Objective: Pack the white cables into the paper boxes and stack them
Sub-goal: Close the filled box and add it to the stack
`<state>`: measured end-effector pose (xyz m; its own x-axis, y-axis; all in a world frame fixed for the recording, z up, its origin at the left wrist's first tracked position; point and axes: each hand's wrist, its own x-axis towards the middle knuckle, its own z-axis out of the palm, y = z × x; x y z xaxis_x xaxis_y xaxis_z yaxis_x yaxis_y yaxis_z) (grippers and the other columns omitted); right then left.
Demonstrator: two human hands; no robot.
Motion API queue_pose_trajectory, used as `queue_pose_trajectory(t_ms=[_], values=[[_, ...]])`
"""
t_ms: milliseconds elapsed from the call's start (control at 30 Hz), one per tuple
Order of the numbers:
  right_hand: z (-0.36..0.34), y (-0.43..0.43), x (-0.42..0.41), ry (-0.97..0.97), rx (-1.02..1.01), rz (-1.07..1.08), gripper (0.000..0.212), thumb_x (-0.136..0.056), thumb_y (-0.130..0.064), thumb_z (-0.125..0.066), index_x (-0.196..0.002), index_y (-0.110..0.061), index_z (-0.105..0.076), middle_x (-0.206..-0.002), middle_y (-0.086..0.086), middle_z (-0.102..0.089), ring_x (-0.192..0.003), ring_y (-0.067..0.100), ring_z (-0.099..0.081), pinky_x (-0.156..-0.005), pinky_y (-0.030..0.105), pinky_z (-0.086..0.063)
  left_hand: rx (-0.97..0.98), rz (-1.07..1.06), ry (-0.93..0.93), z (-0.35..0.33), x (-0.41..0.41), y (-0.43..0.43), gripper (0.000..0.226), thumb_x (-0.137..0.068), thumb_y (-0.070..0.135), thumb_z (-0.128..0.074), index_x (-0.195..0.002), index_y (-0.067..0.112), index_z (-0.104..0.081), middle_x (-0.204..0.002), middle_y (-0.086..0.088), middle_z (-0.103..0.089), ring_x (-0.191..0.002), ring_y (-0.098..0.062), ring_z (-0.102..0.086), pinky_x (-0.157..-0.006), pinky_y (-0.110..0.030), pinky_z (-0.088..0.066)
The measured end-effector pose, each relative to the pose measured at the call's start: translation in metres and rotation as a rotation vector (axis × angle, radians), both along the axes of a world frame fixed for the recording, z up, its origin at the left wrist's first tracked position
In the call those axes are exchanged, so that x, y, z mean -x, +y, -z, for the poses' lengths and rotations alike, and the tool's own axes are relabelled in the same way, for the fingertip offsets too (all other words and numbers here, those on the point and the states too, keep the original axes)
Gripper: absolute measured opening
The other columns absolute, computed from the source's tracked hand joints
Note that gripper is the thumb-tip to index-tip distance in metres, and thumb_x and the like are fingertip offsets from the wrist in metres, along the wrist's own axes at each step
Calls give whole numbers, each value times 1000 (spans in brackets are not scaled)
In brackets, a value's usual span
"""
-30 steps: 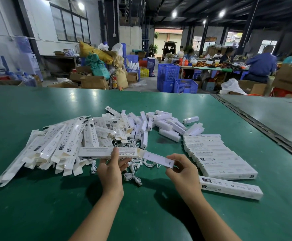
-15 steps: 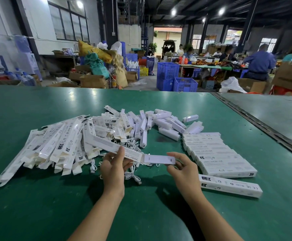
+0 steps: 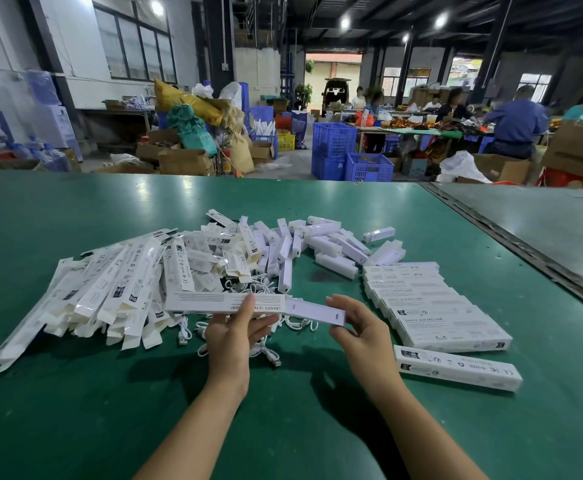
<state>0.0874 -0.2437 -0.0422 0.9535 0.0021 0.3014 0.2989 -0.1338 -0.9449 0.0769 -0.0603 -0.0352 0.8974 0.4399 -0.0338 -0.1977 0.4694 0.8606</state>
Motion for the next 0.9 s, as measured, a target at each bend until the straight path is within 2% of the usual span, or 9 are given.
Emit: queue_pose_trajectory(t_ms=[100,200,267,333,500,567,700,833,900], values=[[0,2,1,1,19,-20,50,-82,11,-61,-110,-31,-66,-113,-18,-70,-109,1,-63,-84,17,-51,-69,29,-10,1,2,-2,9,-95,16,-64,-101,9,-62,-90,-14,-77,-72,-28,-76,-60,-26,-60],[1,8,4,1,83,-70,51,-84,8,-62,-117,-31,-64,-118,-17,-68,-105,-1,-64,-86,22,-52,-173,94,-42,2,6,-11,21,-91,21,-67,-104,4,-64,-91,-14,-77,-76,-30,-76,-61,-26,-58],[2,12,6,5,115,-102,53,-86,5,-62,-125,-31,-59,-122,-15,-66,-97,1,-65,-86,25,-54,-159,102,-45,3,7,-15,24,-89,23,-67,-102,2,-65,-90,-15,-77,-76,-30,-76,-61,-25,-57],[1,14,7,-26,114,-88,57,-86,4,-64,-128,-34,-53,-122,-16,-64,-102,0,-62,-85,23,-53,-126,84,-34,3,6,-15,22,-92,20,-66,-103,1,-64,-90,-15,-77,-75,-30,-76,-61,-25,-57],[-1,9,7,-45,18,38,50,-83,3,-68,-115,-35,-55,-92,-4,-68,-85,9,-64,-75,24,-51,-90,41,-22,3,2,-10,15,-93,19,-65,-101,6,-63,-89,-14,-77,-73,-28,-76,-58,-23,-56],[-1,10,8,-9,-19,-28,51,-84,8,-63,-121,-28,-56,-93,-2,-72,-81,16,-67,-73,29,-52,-92,45,-27,3,2,-10,14,-93,20,-66,-101,8,-63,-89,-13,-77,-73,-28,-76,-59,-23,-56],[-6,16,13,35,-83,-152,61,-83,17,-53,-126,-27,-53,-103,-4,-73,-64,19,-67,-59,18,-48,-116,71,-29,5,2,-11,22,-92,20,-66,-107,4,-64,-90,-11,-78,-74,-29,-76,-58,-23,-56],[-12,18,19,117,-122,-288,66,-80,9,-56,-129,-35,-49,-109,-11,-72,-56,22,-64,-58,27,-49,-128,111,-38,6,3,-14,30,-87,25,-69,-106,2,-64,-88,-13,-78,-73,-29,-76,-59,-25,-56],[-15,19,22,161,-155,-364,70,-73,-1,-56,-133,-34,-47,-113,-3,-71,-55,26,-62,-62,36,-49,-141,155,-43,6,4,-14,39,-79,32,-70,-105,4,-65,-89,-13,-77,-75,-31,-76,-61,-27,-58]])
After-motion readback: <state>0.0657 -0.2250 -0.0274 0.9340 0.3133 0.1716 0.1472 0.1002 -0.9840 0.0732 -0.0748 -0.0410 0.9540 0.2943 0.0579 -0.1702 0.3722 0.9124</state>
